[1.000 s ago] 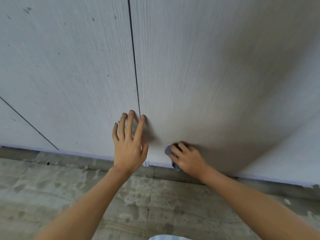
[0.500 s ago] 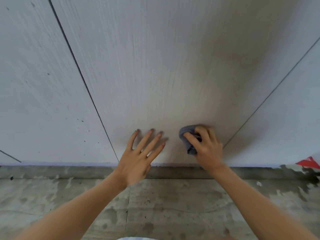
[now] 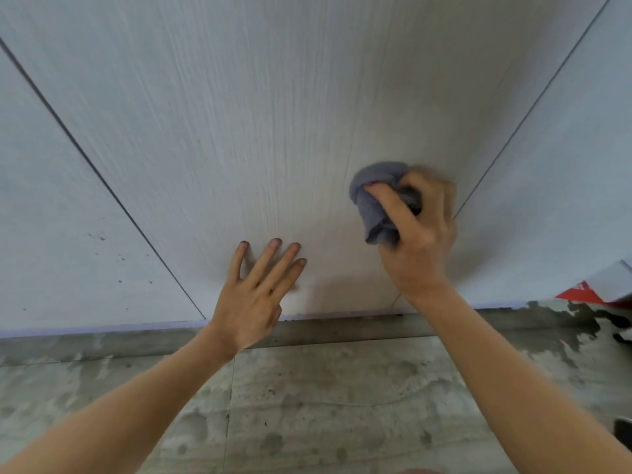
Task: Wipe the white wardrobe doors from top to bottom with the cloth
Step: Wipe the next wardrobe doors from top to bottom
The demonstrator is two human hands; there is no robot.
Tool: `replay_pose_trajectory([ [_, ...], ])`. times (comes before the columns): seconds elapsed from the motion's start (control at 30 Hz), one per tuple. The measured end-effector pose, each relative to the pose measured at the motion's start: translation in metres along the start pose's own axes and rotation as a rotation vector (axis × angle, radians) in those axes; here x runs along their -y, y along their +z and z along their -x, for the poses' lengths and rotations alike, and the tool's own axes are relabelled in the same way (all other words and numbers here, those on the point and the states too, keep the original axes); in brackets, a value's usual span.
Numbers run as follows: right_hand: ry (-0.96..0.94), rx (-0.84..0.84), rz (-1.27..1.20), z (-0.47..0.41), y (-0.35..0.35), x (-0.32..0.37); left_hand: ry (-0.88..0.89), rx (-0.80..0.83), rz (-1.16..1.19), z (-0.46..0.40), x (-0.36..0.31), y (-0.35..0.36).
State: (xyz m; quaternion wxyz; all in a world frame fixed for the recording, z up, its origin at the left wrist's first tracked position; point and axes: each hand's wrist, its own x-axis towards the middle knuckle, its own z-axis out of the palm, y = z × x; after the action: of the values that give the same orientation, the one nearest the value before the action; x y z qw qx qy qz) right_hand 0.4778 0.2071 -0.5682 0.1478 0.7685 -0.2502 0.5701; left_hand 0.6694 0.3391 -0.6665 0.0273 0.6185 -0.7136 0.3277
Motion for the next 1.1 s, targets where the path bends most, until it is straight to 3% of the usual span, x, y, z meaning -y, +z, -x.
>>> replay_pose_trajectory([
  [0.13,-0.106,0.352,0.040,0.087,0.006,-0.004,-0.013,-0.017,0.008,-0.001,-0.003,0.002],
  [0.2,-0.071,0.456,0.055,0.113,0.005,-0.010,-0.015,-0.029,0.002,0.001,-0.003,0.004],
  [0.27,-0.003,0.422,0.026,0.111,-0.001,-0.017,-0.011,-0.043,0.008,0.002,-0.002,0.005],
  [0.47,0.209,0.033,-0.039,0.051,-0.020,-0.043,-0.009,-0.072,-0.001,-0.004,0.001,0.008],
  [0.57,0.285,0.014,-0.010,0.066,-0.014,-0.036,-0.010,-0.066,-0.005,-0.001,-0.001,0.009],
  [0.83,0.410,0.602,0.019,0.171,0.012,-0.010,0.012,-0.094,-0.031,0.001,0.003,0.012],
  [0.9,0.388,0.556,0.022,0.161,0.006,-0.016,0.011,-0.103,-0.027,0.002,0.002,0.013],
  [1.1,0.556,0.096,-0.120,0.096,-0.014,-0.035,0.012,-0.130,-0.029,-0.001,0.002,0.019],
])
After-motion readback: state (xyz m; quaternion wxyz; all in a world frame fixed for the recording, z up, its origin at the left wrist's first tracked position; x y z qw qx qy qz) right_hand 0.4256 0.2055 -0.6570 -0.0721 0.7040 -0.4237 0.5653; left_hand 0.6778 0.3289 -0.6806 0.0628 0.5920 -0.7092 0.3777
